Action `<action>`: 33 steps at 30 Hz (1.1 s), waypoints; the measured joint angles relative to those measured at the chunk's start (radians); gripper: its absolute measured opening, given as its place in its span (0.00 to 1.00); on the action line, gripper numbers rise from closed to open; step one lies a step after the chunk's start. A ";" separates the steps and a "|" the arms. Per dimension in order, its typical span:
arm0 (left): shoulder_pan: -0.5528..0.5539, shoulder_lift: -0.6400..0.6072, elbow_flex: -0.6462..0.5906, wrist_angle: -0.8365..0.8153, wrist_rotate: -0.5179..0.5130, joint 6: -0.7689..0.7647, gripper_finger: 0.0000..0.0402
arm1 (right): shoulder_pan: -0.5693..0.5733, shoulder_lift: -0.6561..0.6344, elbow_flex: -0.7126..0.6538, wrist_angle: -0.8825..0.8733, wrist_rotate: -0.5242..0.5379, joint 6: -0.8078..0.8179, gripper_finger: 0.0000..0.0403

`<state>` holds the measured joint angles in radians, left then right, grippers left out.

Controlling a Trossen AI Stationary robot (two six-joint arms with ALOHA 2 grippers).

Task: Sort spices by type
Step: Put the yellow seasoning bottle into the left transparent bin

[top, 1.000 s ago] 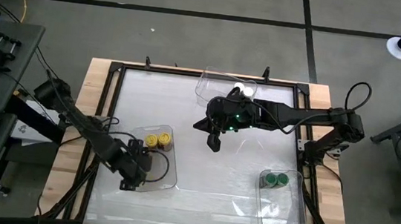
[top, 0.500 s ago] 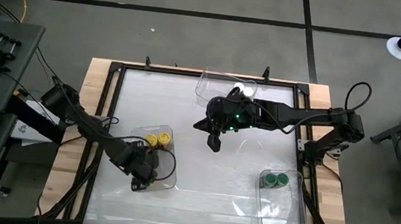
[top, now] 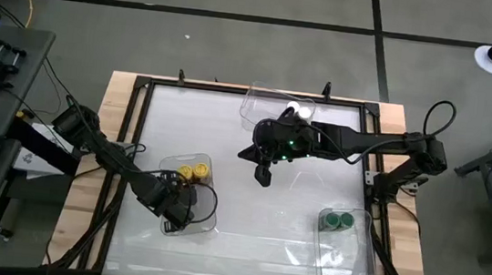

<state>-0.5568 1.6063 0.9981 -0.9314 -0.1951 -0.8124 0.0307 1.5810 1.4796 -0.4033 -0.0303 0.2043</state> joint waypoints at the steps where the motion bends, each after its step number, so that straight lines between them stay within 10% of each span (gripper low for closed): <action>1: 0.000 -0.002 0.000 0.000 0.002 0.004 0.25 | 0.000 0.000 0.000 0.000 0.000 0.000 0.00; 5: 0.000 -0.007 -0.005 -0.011 0.017 0.002 0.03 | 0.000 0.000 0.000 0.000 0.000 0.000 0.00; 21: 0.000 -0.234 -0.003 -0.074 0.048 -0.011 0.00 | 0.000 0.000 0.000 0.000 0.000 0.000 0.00; 33: 0.007 -0.329 -0.003 -0.262 0.135 -0.049 0.32 | 0.000 0.000 0.000 0.001 0.000 -0.003 0.00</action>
<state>-0.5499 1.2769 0.9955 -1.1935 -0.0605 -0.8619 0.0307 1.5810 1.4796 -0.4028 -0.0307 0.2008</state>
